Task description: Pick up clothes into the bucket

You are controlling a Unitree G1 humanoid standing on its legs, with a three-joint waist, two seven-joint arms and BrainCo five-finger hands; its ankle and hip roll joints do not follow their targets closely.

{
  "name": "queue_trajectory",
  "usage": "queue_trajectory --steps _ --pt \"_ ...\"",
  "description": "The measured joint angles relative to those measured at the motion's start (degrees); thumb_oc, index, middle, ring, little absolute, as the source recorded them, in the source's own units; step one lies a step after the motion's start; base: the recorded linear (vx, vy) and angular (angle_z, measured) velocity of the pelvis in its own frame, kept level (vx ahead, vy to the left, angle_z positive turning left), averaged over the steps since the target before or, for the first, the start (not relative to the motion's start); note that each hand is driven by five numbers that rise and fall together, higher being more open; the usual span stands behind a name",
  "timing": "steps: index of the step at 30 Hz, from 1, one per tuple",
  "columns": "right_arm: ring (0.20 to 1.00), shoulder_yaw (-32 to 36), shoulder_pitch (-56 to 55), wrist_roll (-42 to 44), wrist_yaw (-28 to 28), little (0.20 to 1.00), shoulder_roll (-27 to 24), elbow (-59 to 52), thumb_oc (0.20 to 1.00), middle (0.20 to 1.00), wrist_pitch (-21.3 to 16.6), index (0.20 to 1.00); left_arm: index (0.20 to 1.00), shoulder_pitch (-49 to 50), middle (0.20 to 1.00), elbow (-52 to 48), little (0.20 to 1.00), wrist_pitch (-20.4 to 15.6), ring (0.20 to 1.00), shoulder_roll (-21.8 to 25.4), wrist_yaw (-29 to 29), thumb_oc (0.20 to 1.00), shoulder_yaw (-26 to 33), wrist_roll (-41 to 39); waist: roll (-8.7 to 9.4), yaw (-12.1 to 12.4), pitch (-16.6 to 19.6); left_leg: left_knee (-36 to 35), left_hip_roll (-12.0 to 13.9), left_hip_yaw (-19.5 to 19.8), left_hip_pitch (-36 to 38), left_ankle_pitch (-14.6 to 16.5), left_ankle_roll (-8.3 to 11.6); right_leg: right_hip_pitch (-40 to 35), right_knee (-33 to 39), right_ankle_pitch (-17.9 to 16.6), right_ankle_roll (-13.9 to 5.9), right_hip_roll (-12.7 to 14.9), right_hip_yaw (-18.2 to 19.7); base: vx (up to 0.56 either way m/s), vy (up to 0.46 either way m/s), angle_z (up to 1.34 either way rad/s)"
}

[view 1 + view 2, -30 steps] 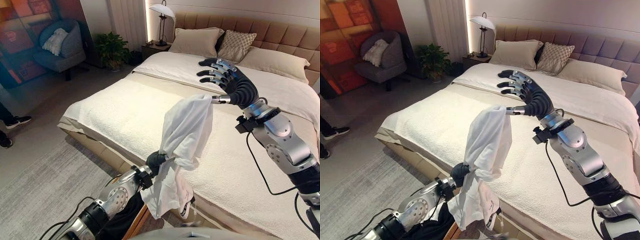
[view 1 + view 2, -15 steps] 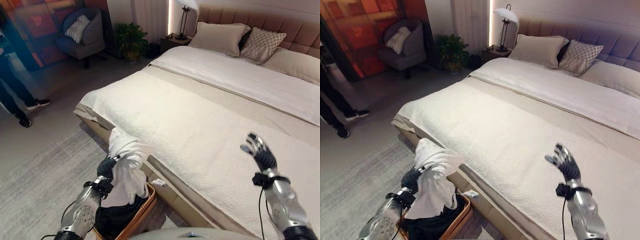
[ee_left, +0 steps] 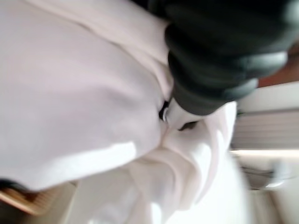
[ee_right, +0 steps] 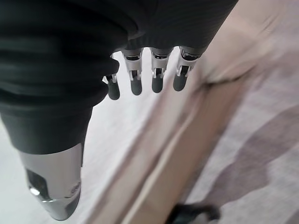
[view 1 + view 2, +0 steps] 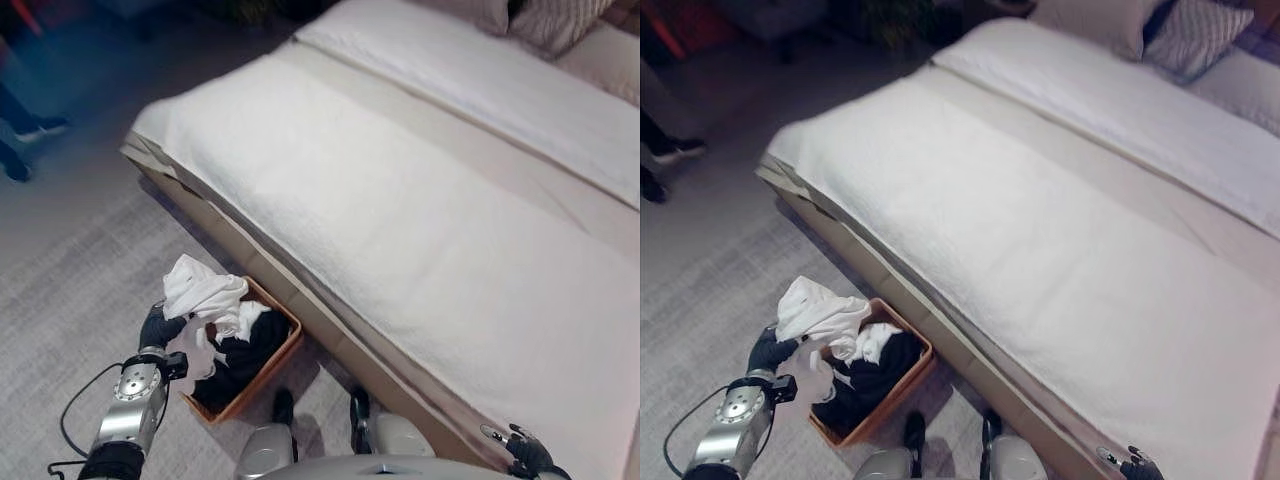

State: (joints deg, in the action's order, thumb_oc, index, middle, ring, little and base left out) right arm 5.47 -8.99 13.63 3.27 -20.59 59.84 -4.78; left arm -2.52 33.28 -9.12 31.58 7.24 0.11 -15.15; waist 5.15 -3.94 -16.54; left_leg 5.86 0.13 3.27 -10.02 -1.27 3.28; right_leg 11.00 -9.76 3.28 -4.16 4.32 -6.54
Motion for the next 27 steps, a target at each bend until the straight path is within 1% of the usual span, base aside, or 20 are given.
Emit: queue_trajectory --steps 3,4,5,6,7,8,10,11,12,14,16,18,19,20,21,23,25,27 --pt "1.0 -1.4 1.4 0.0 0.9 1.0 -0.1 1.0 1.0 1.0 -0.1 1.0 0.2 -4.1 0.2 2.6 0.2 -0.3 0.2 1.9 2.8 0.2 -1.3 3.2 1.19 -0.1 -3.3 2.6 0.0 -0.2 -3.3 0.3 0.21 4.1 -3.2 0.5 0.38 0.1 0.7 -0.14 0.039 -0.06" --pt "1.0 -2.4 2.2 -0.2 1.0 1.0 -0.1 0.5 1.0 1.0 -0.8 1.0 0.2 -5.8 0.2 4.0 0.2 -0.7 0.2 2.8 3.8 0.2 -1.4 3.3 1.6 0.0 -4.9 4.9 0.0 -0.4 -5.5 1.3 0.37 6.0 -5.3 1.2 0.89 0.0 1.2 -0.16 0.026 -0.12" --pt "1.0 -3.2 2.2 -0.2 1.2 1.0 -0.1 -0.7 1.0 1.0 -1.2 1.0 0.2 -7.0 0.2 4.8 0.2 -1.0 0.2 3.1 4.7 0.2 -1.4 3.3 1.86 -0.2 -5.8 6.4 0.0 -0.4 -7.2 1.5 0.48 7.9 -6.5 1.2 0.88 0.0 1.4 -0.15 0.021 -0.16" --pt "1.0 -4.5 2.8 -0.3 1.3 1.0 0.0 -2.8 1.0 1.0 -1.7 1.0 0.2 -8.8 0.2 5.6 0.2 -1.4 0.2 3.9 6.5 0.2 -1.1 3.3 2.18 -0.1 -7.5 9.4 0.1 -0.6 -10.9 2.4 0.52 11.3 -9.0 1.7 1.01 0.0 1.8 -0.13 0.01 -0.14" --pt "1.0 -5.3 3.2 -0.2 1.5 1.0 -0.1 -3.8 1.0 1.0 -2.1 1.0 0.2 -9.8 0.2 5.9 0.2 -1.4 0.2 4.4 7.2 0.2 -1.2 3.3 2.47 -0.4 -8.3 11.0 0.2 -1.0 -12.8 2.8 0.43 13.3 -10.4 1.7 1.09 -0.2 2.4 -0.11 0.002 -0.23" --pt "1.0 -6.2 5.2 -0.2 1.5 1.0 0.0 -3.9 1.0 1.0 -2.4 1.0 0.2 -10.7 0.2 6.5 0.2 -1.4 0.2 5.4 8.0 0.2 -1.1 3.3 3.26 -0.3 -10.3 12.8 0.5 -1.4 -14.7 3.2 0.54 15.1 -11.6 1.6 1.01 -0.5 2.8 -0.12 -0.005 -0.21" --pt "1.0 -8.2 7.1 0.0 2.0 1.0 0.0 -5.9 1.0 1.0 -3.1 1.0 0.2 -12.5 0.2 7.9 0.2 -1.4 0.2 6.4 9.7 0.2 -1.2 4.4 4.14 -1.5 -12.1 16.6 1.0 -1.5 -18.7 4.3 0.61 18.4 -13.7 1.7 1.16 -1.0 3.0 -0.11 -0.005 -0.14" --pt "1.0 -9.2 7.7 0.0 2.3 1.0 -0.1 -6.7 1.0 1.0 -3.4 1.0 0.2 -13.6 0.2 8.9 0.2 -1.4 0.2 6.9 10.3 0.2 -1.7 5.0 4.49 -1.7 -12.5 17.7 1.2 -1.5 -20.3 4.5 0.73 19.7 -14.2 1.7 1.12 -1.2 3.1 -0.11 -0.002 -0.14" --pt "1.0 -10.0 8.1 0.0 2.6 1.0 -0.1 -8.2 1.0 1.0 -4.0 1.0 0.2 -15.4 0.2 9.7 0.2 -1.3 0.2 7.6 11.1 0.2 -2.5 5.6 4.88 -2.0 -12.9 19.7 1.7 -1.4 -23.4 4.9 0.87 22.4 -15.2 1.6 1.11 -1.6 3.2 -0.1 0.012 -0.07" --pt "1.0 -10.8 9.0 0.0 3.4 1.0 -0.2 -8.7 1.0 1.0 -4.1 1.0 0.2 -18.9 0.2 11.9 0.2 -1.2 0.2 7.9 11.7 0.2 -4.8 5.7 4.79 -2.4 -13.0 22.5 1.9 -0.6 -27.7 5.2 0.68 25.7 -16.5 1.4 1.24 -2.1 2.9 -0.09 0.031 0.0" --pt "1.0 -11.7 9.2 0.0 3.7 1.0 -0.9 -9.7 1.0 1.0 -4.8 1.0 0.2 -19.9 0.2 10.8 0.2 -1.4 0.2 8.4 12.4 0.2 -6.0 6.5 4.82 -2.9 -13.0 24.4 2.0 -0.2 -29.7 6.2 0.3 27.4 -17.7 1.7 1.44 -2.2 2.7 -0.01 0.025 0.0" --pt "1.0 -12.5 9.4 0.0 3.9 1.0 -1.3 -10.3 1.0 1.0 -5.1 1.0 0.2 -21.2 0.2 11.6 0.2 -1.2 0.2 8.9 12.9 0.2 -6.1 7.3 4.82 -3.2 -13.0 25.7 2.0 0.1 -31.4 6.7 0.31 28.6 -18.1 2.2 1.64 -2.3 2.6 0.04 0.014 -0.01" --pt "1.0 -13.4 9.3 0.0 4.0 1.0 -1.7 -10.9 1.0 1.0 -5.2 1.0 0.464 -21.6 0.464 11.6 0.464 -1.3 0.464 9.3 13.3 0.464 -6.1 7.6 4.87 -3.2 -13.0 26.5 2.3 0.2 -32.3 7.0 0.23 29.0 -18.3 2.1 1.52 -2.4 2.4 0.0 0.0 0.0" --pt "1.0 -13.4 8.9 0.2 4.1 1.0 -1.9 -11.7 1.0 1.0 -5.4 1.0 0.95 -22.4 0.95 12.1 0.95 -1.3 0.95 9.7 13.6 0.95 -6.3 7.6 4.88 -3.1 -12.9 26.9 2.3 0.2 -32.8 7.1 0.24 29.5 -18.6 2.1 1.54 -2.4 2.4 0.0 0.0 0.0" --pt "1.0 -13.4 8.9 0.5 4.3 1.0 -2.0 -11.8 1.0 1.0 -5.7 1.0 1.0 -23.0 1.0 12.4 1.0 -1.3 1.0 10.2 13.9 1.0 -6.3 7.6 4.9 -3.2 -12.9 27.0 2.2 0.4 -33.6 7.1 0.26 30.1 -18.6 2.1 1.53 -2.3 2.3 -0.02 0.016 0.05" --pt "1.0 -13.4 8.9 1.0 4.8 1.0 -2.0 -11.6 1.0 1.0 -6.2 1.0 1.0 -25.2 1.0 13.4 1.0 -1.2 1.0 11.4 14.7 1.0 -7.0 7.6 4.91 -3.4 -12.9 27.3 2.0 0.5 -35.4 6.8 -0.14 31.8 -18.7 1.8 1.24 -2.2 2.2 -0.02 0.009 0.05" --pt "1.0 -13.8 9.0 1.5 4.8 1.0 -2.0 -11.9 1.0 1.0 -6.4 1.0 1.0 -26.4 1.0 13.4 1.0 -1.2 1.0 12.8 15.3 1.0 -8.0 7.7 4.91 -3.4 -12.9 27.9 1.8 0.9 -36.9 6.8 -0.14 32.9 -19.0 1.8 1.2 -2.0 1.9 -0.01 0.006 0.06" --pt "1.0 -14.9 9.0 1.8 4.9 1.0 -2.0 -11.8 1.0 1.0 -6.6 1.0 1.0 -27.3 1.0 13.5 1.0 -1.2 1.0 13.1 15.5 1.0 -8.0 7.7 4.92 -3.5 -12.9 28.2 1.6 1.3 -37.7 6.7 -0.15 33.3 -18.9 1.6 0.95 -1.9 1.6 -0.01 0.002 0.08"
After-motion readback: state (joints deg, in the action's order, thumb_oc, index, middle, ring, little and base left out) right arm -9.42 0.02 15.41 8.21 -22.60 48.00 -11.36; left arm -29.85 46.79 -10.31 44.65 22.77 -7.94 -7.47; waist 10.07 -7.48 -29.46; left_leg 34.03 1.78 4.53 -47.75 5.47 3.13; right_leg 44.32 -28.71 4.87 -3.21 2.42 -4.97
